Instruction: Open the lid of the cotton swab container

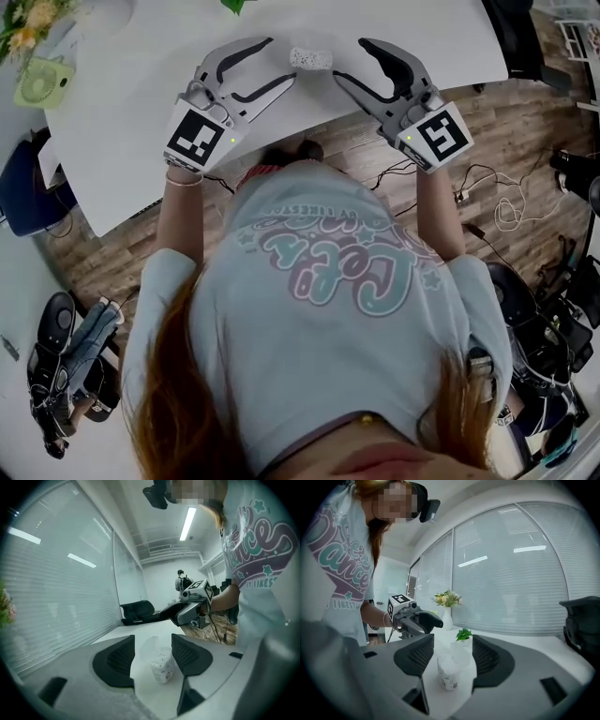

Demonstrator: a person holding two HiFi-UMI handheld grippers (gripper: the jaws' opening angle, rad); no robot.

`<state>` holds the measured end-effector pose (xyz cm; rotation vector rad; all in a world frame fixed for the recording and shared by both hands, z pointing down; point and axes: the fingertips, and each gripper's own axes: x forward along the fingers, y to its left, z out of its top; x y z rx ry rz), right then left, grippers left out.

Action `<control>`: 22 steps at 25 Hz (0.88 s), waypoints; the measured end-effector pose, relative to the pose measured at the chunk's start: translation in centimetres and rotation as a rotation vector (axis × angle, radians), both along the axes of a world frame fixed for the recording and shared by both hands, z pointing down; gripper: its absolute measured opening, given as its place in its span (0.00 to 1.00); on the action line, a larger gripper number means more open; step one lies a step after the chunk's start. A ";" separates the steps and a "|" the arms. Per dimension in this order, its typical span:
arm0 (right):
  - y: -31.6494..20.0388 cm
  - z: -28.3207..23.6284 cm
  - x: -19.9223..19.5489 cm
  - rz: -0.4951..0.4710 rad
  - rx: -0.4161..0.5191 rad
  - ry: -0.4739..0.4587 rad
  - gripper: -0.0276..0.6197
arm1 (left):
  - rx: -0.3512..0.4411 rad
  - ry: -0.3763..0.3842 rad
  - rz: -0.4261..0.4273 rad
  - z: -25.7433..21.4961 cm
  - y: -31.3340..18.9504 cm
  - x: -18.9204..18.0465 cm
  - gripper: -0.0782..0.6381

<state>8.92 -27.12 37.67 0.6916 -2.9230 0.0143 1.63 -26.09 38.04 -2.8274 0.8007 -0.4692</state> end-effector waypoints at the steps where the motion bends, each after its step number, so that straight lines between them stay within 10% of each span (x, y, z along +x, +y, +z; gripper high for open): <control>1: 0.1 -0.4 0.2 0.006 0.003 -0.004 0.42 | 0.000 0.032 -0.010 -0.8 0.1 0.2 0.42; 22: 0.8 -7.3 0.3 0.064 0.098 -0.108 0.24 | 0.038 0.250 -0.185 -7.7 0.5 0.4 0.28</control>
